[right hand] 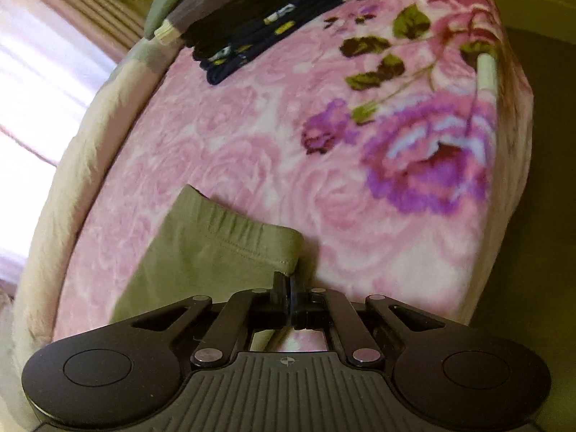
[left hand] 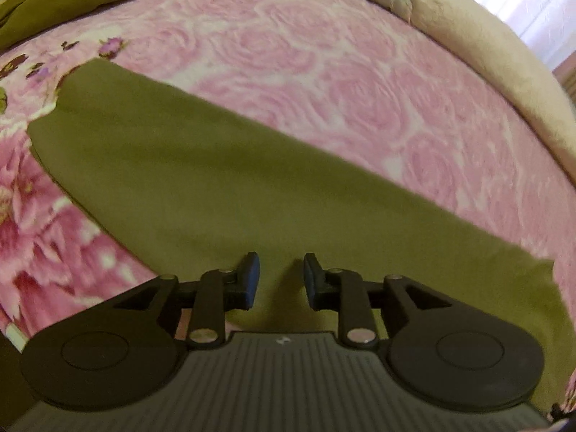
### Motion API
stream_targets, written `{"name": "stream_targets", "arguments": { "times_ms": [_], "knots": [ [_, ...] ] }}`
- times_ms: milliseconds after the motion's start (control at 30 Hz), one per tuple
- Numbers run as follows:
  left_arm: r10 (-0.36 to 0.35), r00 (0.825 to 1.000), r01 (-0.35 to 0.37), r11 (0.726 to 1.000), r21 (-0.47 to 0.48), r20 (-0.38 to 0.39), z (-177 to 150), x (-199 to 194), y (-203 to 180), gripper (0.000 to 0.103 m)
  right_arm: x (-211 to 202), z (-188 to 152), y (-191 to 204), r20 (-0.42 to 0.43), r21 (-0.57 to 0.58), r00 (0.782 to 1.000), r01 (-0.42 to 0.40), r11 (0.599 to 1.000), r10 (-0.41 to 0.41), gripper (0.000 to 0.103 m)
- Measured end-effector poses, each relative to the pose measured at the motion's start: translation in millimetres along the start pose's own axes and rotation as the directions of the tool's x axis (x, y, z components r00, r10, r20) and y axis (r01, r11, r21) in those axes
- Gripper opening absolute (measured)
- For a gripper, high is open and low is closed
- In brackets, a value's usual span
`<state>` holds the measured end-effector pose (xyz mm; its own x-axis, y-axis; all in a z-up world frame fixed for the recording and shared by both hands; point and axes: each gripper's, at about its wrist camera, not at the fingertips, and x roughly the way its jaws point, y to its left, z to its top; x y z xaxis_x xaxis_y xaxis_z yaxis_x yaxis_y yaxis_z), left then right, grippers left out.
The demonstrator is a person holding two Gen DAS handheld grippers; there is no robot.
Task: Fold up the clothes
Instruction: 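Lay the garment down and open both tools, smoothing it flat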
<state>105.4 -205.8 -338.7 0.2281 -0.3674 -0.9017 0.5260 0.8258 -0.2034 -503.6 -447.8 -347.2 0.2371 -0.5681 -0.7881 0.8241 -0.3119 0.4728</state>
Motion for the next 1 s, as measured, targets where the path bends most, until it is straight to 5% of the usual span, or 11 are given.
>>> {"name": "stream_targets", "arguments": {
  "times_ms": [67,100,133,233,367,467,533,667,833,900,1000],
  "knots": [
    [0.021,1.000,-0.022,1.000,0.021,0.008,-5.5,-2.9,-5.8,0.022,2.2,1.2,11.2,-0.027,-0.091,0.998,0.057,0.994,-0.060,0.013],
    [0.027,1.000,-0.027,0.999,0.026,0.013,-7.4,-5.6,-8.2,0.022,-1.1,1.1,19.6,-0.015,-0.146,0.993,0.117,0.982,-0.121,0.030],
    [0.031,0.999,-0.032,0.999,0.029,0.018,-9.0,-8.6,-10.6,0.022,-5.5,0.4,28.9,0.011,-0.202,0.982,0.189,0.961,-0.190,0.061],
    [0.026,0.998,-0.028,0.998,0.053,0.051,-14.8,-17.8,-20.4,0.022,-23.7,-9.1,59.8,0.121,-0.385,0.974,0.222,0.896,-0.190,0.063],
    [-0.008,0.998,0.000,0.988,0.152,0.056,-30.3,-15.0,-40.5,0.023,-20.1,-41.4,102.2,0.014,-0.653,1.000,0.005,0.757,0.005,0.063],
    [-0.015,0.998,0.000,0.973,0.229,0.064,-41.3,-6.9,-46.8,0.024,7.0,-68.7,110.9,-0.055,-0.766,0.998,-0.017,0.642,-0.040,0.063],
    [0.018,0.995,-0.043,0.964,0.261,0.096,-43.2,-3.1,-37.4,0.025,22.5,-74.6,102.9,-0.018,-0.786,0.986,0.087,0.612,-0.163,0.063],
    [0.059,0.989,-0.092,0.965,0.247,0.139,-31.7,-4.3,-10.2,0.022,16.6,-53.1,90.6,-0.013,-0.687,0.980,0.135,0.714,-0.198,0.063],
    [0.096,0.980,-0.128,0.976,0.177,0.176,-7.3,-11.4,29.2,0.024,4.8,-68.6,105.6,-0.078,-0.709,0.994,-0.003,0.705,-0.075,0.063],
    [0.143,0.978,-0.171,0.967,0.188,0.152,-0.7,0.1,46.2,0.028,15.1,-85.9,106.7,-0.093,-0.740,0.984,0.034,0.672,-0.152,0.063],
    [0.176,0.973,-0.200,0.965,0.168,0.146,10.5,1.4,75.8,0.035,10.8,-97.2,100.8,-0.053,-0.689,0.971,0.134,0.712,-0.234,0.063]
  ]
}}
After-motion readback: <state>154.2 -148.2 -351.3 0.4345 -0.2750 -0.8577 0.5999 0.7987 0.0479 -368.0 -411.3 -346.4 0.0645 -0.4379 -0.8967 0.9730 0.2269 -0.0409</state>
